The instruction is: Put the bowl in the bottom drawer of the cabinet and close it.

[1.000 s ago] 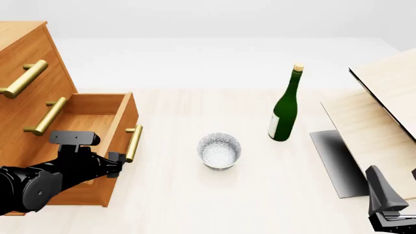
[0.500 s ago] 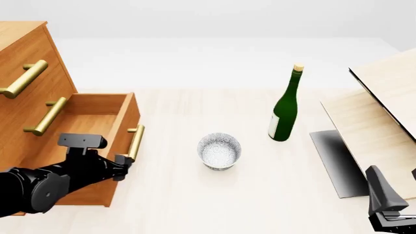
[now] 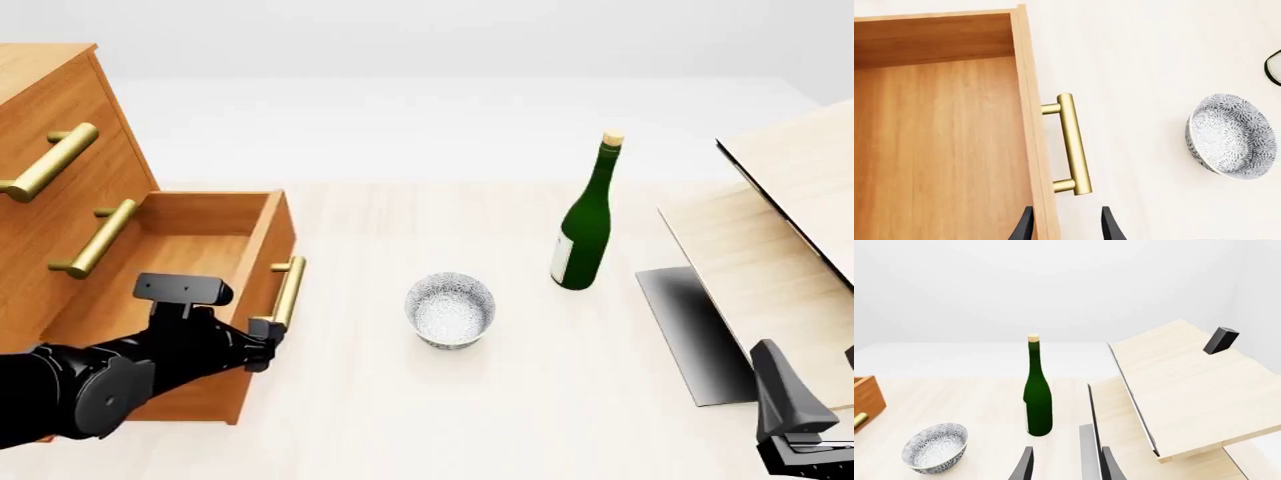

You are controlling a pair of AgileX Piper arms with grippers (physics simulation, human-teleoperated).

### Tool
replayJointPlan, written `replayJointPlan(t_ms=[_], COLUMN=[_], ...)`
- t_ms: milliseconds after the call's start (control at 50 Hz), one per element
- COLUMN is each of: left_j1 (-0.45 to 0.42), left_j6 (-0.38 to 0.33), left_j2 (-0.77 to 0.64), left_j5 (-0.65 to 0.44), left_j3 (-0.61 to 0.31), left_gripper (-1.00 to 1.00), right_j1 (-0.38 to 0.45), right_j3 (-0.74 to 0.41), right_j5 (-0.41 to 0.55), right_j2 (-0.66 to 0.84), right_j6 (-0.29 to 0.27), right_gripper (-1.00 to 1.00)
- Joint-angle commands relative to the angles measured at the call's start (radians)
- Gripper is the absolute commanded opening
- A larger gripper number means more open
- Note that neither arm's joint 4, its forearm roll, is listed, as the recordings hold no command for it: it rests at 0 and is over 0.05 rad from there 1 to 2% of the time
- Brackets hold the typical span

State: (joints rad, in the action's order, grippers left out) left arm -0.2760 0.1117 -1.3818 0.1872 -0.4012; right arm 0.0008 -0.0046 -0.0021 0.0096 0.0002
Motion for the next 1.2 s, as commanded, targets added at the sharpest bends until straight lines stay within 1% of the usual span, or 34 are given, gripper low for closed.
replayJointPlan(t_ms=[20,260,660,1020,1200], left_j1=[-0.012,-0.036,-0.075,-0.133,-0.136], left_j6=[0.014,0.016,0.006,0.013,0.010], left_j2=[-0.054,-0.071,-0.055,0.032,0.067], left_j5=[0.000,0.001,-0.001,-0.020,-0.030], left_j3=[-0.002,-0.013,-0.019,-0.006,0.001], left_gripper=[1.00,1.00,1.00,1.00,1.00], right_j1=[0.000,0.000,0.000,0.000,0.000], right_j3=[0.000,0.000,0.000,0.000,0.000], right_j5=[0.000,0.000,0.000,0.000,0.000], right_j2=[-0.001,-0.001,-0.001,-0.001,-0.001], right_j6=[0.000,0.000,0.000,0.000,0.000], right_gripper=[1.00,1.00,1.00,1.00,1.00])
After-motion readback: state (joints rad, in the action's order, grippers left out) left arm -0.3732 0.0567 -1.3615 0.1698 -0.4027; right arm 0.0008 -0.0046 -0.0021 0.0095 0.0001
